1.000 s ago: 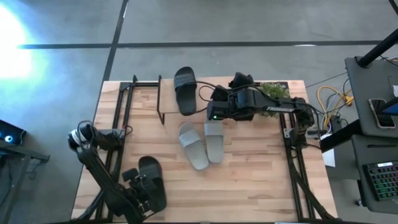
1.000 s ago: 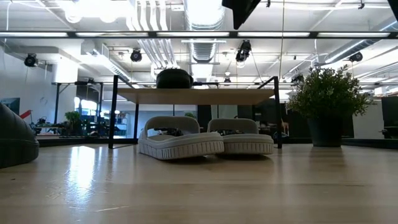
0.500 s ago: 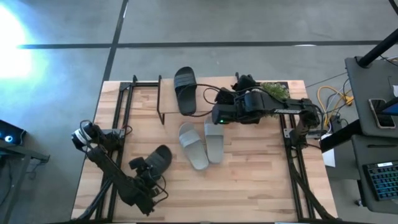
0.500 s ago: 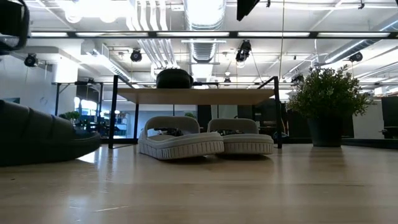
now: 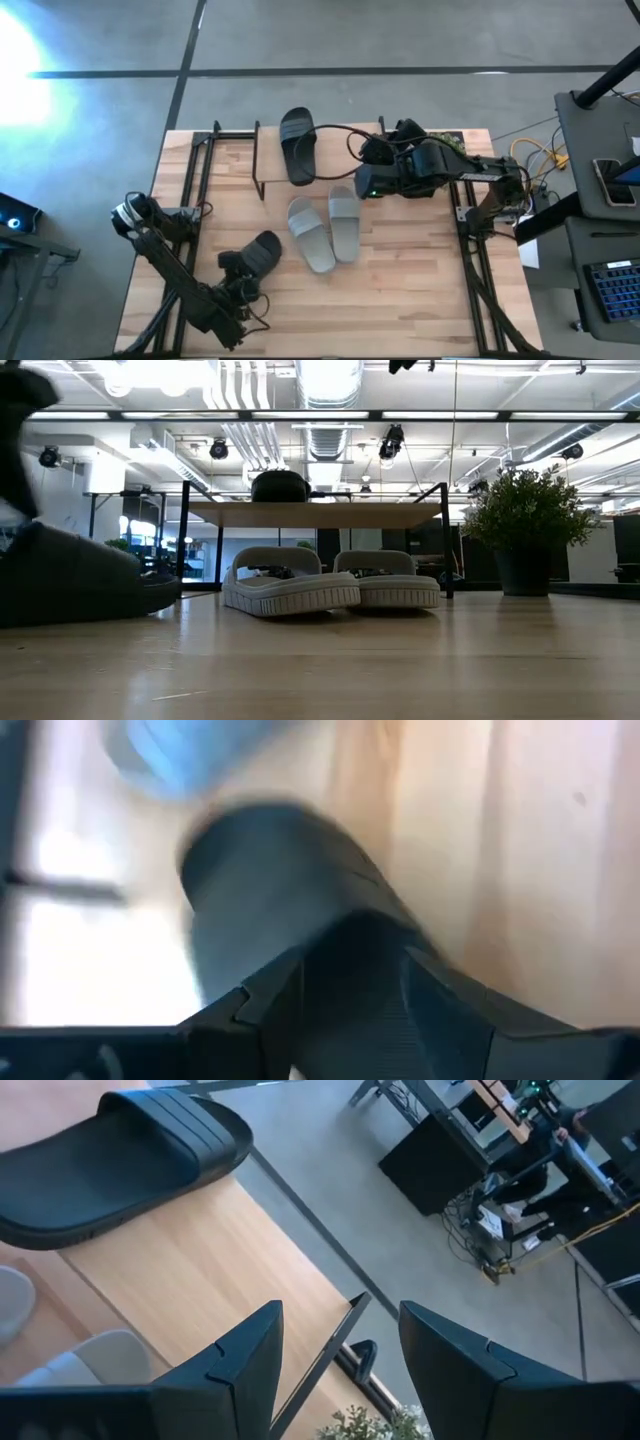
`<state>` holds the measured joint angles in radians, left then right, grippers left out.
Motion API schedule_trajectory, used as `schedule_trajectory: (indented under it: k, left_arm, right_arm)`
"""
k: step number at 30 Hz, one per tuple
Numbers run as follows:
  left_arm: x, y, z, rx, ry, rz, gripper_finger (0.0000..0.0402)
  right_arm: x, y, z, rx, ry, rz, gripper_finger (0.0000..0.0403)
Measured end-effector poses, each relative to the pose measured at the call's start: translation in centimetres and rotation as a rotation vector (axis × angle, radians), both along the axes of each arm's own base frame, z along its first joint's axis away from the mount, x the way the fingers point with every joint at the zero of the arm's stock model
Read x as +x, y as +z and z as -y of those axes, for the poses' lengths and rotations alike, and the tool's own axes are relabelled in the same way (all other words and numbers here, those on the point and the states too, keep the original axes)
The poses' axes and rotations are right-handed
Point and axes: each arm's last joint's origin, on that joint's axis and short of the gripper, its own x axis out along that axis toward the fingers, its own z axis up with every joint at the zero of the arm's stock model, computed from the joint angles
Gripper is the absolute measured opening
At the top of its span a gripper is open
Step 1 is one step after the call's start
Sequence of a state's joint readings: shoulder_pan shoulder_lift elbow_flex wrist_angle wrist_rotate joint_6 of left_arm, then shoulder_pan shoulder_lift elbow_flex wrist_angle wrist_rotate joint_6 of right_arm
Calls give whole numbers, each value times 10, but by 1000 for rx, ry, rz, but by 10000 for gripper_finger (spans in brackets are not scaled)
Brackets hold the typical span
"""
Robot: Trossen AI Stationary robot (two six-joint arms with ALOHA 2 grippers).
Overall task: Pick and place slides into the shelf
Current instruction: Put the black slipper on the shelf
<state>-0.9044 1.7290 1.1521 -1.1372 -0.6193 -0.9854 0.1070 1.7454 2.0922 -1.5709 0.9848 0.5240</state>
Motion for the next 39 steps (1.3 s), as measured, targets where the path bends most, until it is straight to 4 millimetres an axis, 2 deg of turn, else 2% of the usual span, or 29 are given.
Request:
schedule_trajectory:
  k: [5, 14, 19, 25, 29, 33, 36, 39]
  left_arm:
    - [-1, -8, -7, 116, -98, -23, 154]
    - [-1, -29, -17, 139, -174, -58, 145]
    - [8, -30, -26, 156, -142, -33, 97]
    - [18, -28, -38, 155, -91, -32, 11]
    - [11, -9, -44, 103, -88, -37, 4]
    - [-2, 31, -58, 6, -70, 60, 2]
    - [-10, 65, -81, -35, -21, 198, 2]
    - [-9, 97, -111, -22, 56, 334, 1]
  right_arm:
    - [1, -1, -1, 38, 14, -5, 192]
    - [2, -4, -4, 58, 14, 5, 192]
    - [-1, -3, -15, 94, 43, 26, 192]
    - [-6, -1, -44, 108, 123, 51, 191]
    - [-18, 6, -60, 117, 147, 125, 187]
    - [-35, 18, -71, 116, 147, 235, 177]
    - [-49, 27, -77, 122, 149, 321, 170]
    - [-64, 36, -81, 131, 154, 394, 165]
